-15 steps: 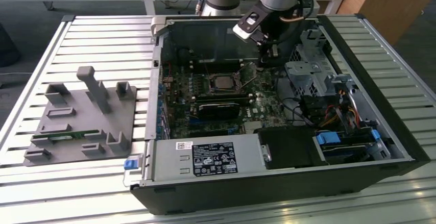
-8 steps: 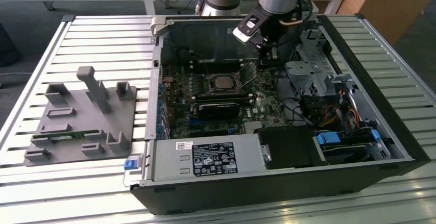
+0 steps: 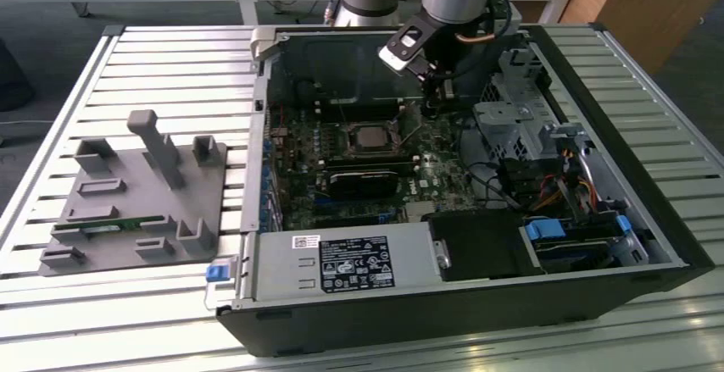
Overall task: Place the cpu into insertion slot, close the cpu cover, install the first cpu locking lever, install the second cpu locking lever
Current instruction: 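Close the cpu cover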
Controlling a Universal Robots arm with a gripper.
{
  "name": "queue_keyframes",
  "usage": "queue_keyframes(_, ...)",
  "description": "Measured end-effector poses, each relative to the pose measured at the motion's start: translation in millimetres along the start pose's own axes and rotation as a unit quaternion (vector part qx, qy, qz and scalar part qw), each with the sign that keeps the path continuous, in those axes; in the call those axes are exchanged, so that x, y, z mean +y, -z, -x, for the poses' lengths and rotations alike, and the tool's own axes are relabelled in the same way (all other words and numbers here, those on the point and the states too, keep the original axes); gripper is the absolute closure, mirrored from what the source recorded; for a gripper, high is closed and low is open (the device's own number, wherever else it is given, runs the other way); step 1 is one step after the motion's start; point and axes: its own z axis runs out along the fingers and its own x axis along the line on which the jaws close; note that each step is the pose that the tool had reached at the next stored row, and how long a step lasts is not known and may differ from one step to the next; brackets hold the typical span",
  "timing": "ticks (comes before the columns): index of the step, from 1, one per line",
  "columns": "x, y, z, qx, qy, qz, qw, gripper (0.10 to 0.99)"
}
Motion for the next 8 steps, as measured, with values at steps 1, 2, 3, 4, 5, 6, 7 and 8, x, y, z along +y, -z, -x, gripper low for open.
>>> queue_keyframes(1, -1.4, 0.0, -0.1, 0.0, 0.0, 0.0, 1.0, 0.98)
queue_keyframes(2, -3.1, -0.1, -0.1, 0.0, 0.0, 0.0, 1.0, 0.98)
queue_keyframes(3, -4.7, -0.1, -0.2, 0.0, 0.0, 0.0, 1.0, 0.98)
queue_keyframes(4, -6.1, -0.1, -0.2, 0.0, 0.0, 0.0, 1.0, 0.98)
queue_keyframes(5, -7.0, -0.1, -0.1, 0.0, 0.0, 0.0, 1.0, 0.98)
queue_keyframes(6, -7.5, -0.2, -0.2, 0.0001, 0.0, 0.0, 1.0, 0.98)
queue_keyframes(7, -8.0, -0.1, -0.2, -0.0001, 0.0, 0.0, 1.0, 0.98)
queue_keyframes(8, -8.9, -0.1, -0.2, 0.0, 0.0, 0.0, 1.0, 0.98)
